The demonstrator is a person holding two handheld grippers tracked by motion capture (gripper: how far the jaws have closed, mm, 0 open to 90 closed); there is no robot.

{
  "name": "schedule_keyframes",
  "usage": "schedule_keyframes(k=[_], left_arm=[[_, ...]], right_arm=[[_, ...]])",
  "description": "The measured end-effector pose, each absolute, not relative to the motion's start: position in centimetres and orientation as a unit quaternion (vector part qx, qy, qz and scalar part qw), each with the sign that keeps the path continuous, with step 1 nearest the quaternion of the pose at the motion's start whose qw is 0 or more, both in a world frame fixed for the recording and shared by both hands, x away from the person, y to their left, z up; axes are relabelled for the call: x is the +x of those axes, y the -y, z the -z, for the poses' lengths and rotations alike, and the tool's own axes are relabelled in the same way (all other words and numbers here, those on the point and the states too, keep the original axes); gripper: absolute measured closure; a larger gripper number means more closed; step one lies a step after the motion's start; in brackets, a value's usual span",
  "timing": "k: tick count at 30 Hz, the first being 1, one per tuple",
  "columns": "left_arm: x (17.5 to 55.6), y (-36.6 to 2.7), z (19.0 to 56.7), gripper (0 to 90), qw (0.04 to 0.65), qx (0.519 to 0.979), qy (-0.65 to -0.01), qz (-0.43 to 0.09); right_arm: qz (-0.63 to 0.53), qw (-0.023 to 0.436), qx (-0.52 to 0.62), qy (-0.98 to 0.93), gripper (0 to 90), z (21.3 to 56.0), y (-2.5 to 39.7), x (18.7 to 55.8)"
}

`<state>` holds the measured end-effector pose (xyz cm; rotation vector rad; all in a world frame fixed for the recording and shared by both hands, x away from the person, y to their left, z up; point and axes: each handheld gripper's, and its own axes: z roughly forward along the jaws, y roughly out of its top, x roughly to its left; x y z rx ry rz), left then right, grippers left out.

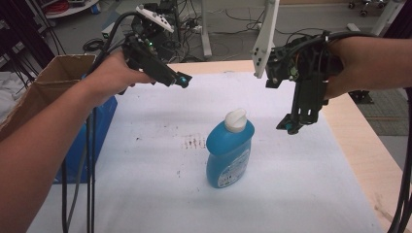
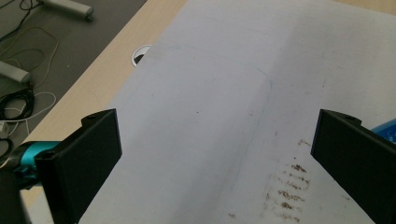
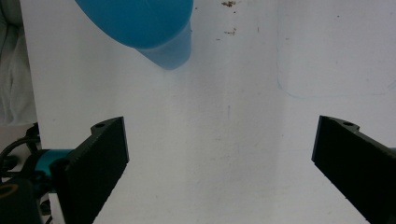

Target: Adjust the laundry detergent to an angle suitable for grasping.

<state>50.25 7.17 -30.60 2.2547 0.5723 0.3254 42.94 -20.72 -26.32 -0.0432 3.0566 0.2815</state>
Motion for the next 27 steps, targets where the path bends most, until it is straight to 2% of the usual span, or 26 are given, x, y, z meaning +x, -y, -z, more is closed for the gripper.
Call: schedule_keyframes(k=[17, 27], left_arm=[[48.7, -7.8, 32.6, 1.7, 0.502, 0.811, -0.255, -0.157], [47.1, -8.1, 33.9, 1.7, 0.536, 0.785, -0.261, -0.167]], right_arm=[[-0.091, 0.037, -0.012, -0.995, 3.2, 26.3, 20.7, 42.9], [-0.088, 0.038, -0.012, -0.995, 3.2, 26.3, 20.9, 43.0]])
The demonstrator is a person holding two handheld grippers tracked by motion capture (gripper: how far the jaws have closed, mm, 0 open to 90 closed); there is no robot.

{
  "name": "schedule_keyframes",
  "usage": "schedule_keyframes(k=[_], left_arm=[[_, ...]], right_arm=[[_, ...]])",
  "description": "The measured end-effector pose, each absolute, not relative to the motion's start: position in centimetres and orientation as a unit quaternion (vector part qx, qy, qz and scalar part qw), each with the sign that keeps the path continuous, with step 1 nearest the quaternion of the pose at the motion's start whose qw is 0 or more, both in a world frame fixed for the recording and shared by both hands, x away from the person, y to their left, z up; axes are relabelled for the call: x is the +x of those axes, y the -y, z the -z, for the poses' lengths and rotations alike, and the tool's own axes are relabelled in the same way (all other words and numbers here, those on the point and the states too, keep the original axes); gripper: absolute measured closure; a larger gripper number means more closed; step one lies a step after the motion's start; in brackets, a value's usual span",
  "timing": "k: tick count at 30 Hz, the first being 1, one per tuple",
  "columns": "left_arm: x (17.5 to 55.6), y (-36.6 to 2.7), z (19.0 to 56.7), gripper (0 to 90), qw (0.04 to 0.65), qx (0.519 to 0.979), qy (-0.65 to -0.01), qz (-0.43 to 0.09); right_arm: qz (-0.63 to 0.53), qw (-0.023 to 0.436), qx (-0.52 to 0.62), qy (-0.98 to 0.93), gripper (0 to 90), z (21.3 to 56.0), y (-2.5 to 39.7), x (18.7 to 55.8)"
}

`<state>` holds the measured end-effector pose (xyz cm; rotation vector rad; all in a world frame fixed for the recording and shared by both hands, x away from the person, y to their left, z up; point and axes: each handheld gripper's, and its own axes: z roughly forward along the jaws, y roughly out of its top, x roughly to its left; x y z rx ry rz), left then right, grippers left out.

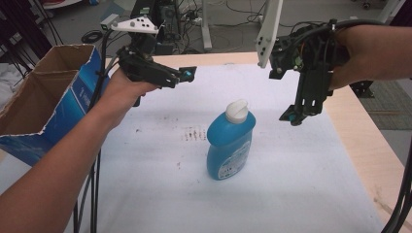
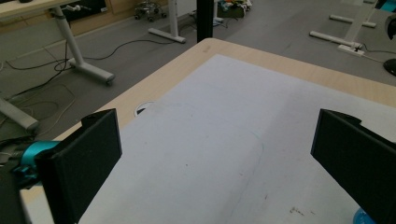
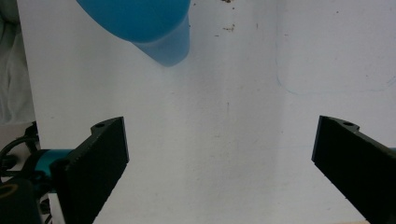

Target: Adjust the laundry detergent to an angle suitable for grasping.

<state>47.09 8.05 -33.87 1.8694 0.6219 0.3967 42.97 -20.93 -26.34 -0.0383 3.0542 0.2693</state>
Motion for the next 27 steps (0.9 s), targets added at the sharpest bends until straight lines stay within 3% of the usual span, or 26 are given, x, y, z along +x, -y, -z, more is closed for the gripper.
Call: schedule_keyframes(k=[27], left_arm=[[41.0, -9.1, 35.4, 1.7, 0.574, 0.754, -0.262, -0.183]], right_arm=[[-0.087, 0.035, -0.021, -0.995, 3.1, 26.5, 21.0, 42.8]])
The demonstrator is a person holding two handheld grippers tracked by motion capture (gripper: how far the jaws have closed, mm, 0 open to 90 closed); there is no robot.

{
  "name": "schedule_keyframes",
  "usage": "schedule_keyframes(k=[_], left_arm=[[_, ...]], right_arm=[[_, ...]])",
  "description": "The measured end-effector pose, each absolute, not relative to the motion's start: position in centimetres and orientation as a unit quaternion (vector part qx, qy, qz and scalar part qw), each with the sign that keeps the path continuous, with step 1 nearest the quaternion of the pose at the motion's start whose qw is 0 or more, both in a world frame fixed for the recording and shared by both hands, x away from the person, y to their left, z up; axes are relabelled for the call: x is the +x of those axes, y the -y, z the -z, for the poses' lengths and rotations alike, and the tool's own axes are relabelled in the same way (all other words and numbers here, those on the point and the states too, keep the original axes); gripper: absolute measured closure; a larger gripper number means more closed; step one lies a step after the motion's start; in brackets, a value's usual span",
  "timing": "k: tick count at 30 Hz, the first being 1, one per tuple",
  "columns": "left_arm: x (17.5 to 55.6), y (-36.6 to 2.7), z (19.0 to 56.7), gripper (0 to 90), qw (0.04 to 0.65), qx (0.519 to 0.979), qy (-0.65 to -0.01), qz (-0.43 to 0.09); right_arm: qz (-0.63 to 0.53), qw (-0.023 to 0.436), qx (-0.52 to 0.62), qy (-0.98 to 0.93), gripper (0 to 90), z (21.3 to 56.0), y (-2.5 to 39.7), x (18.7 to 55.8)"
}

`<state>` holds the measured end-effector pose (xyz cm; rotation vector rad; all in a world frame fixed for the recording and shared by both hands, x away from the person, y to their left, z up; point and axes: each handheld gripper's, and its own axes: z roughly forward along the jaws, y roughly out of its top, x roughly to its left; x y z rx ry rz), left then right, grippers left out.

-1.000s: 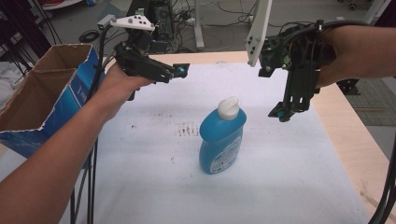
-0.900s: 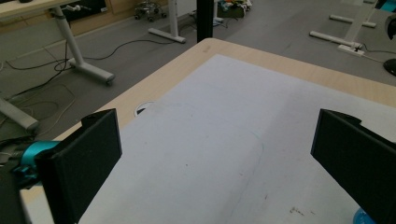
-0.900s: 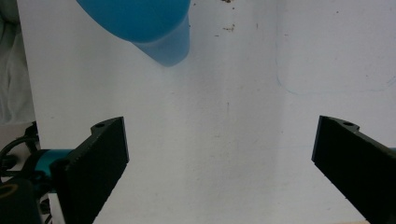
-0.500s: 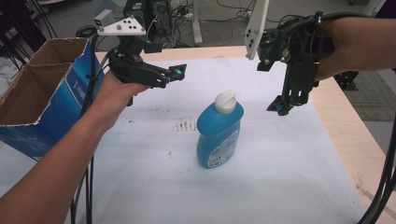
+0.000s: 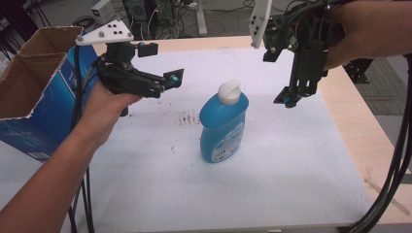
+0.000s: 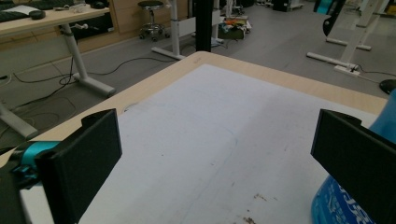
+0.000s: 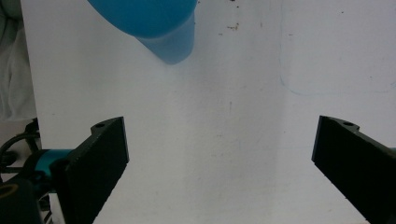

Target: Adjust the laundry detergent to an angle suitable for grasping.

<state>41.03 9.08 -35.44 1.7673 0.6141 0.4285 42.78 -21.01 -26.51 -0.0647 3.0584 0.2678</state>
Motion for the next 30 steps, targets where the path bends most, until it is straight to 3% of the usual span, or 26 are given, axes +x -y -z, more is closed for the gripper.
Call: schedule_keyframes(k=[30], left_arm=[[34.1, -8.2, 38.5, 1.7, 0.599, 0.749, -0.238, -0.156]], right_arm=[[-0.076, 0.034, -0.021, -0.996, 3.1, 27.1, 21.1, 42.7]])
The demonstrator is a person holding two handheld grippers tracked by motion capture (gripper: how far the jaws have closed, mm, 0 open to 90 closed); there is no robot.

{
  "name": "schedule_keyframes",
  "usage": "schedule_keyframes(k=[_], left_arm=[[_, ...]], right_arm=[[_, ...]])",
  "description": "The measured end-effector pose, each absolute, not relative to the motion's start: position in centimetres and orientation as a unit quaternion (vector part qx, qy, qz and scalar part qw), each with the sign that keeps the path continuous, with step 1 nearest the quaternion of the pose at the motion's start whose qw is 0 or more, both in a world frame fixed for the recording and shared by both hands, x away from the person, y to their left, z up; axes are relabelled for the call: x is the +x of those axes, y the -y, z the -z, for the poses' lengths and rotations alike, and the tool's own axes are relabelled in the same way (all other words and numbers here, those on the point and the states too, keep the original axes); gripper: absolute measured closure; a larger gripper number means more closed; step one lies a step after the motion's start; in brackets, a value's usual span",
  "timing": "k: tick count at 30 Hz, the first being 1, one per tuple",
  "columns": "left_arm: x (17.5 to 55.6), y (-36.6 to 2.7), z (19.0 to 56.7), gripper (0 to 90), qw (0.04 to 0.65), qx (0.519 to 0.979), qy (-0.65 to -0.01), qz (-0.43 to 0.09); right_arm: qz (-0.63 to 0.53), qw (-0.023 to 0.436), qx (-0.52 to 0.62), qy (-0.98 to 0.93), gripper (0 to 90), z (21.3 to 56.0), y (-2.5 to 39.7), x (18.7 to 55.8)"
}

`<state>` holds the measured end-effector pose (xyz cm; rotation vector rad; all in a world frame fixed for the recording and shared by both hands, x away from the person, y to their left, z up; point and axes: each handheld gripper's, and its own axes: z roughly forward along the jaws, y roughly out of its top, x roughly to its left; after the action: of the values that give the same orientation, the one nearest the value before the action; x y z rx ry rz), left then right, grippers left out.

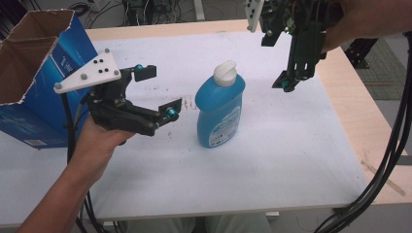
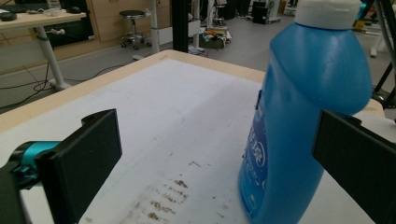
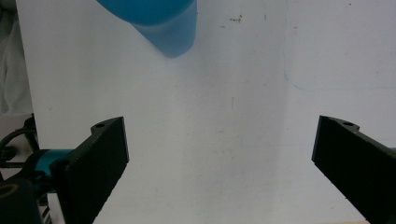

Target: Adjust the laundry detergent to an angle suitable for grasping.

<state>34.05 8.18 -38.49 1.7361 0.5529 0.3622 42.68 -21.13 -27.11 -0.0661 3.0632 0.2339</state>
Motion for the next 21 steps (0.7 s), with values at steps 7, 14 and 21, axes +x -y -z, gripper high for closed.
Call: schedule_keyframes(k=[7, 14, 21], left_arm=[[33.0, -6.8, 38.8, 1.7, 0.589, 0.765, -0.223, -0.137], [32.6, -5.7, 38.9, 1.7, 0.572, 0.78, -0.218, -0.129], [32.6, -4.4, 39.1, 1.7, 0.555, 0.792, -0.224, -0.118]], right_arm=[[-0.075, 0.035, -0.02, -0.996, 3.2, 27.2, 21.2, 42.5], [-0.077, 0.036, -0.02, -0.996, 3.1, 27.1, 21.3, 42.5], [-0.077, 0.037, -0.022, -0.996, 3.2, 27.1, 21.4, 42.5]])
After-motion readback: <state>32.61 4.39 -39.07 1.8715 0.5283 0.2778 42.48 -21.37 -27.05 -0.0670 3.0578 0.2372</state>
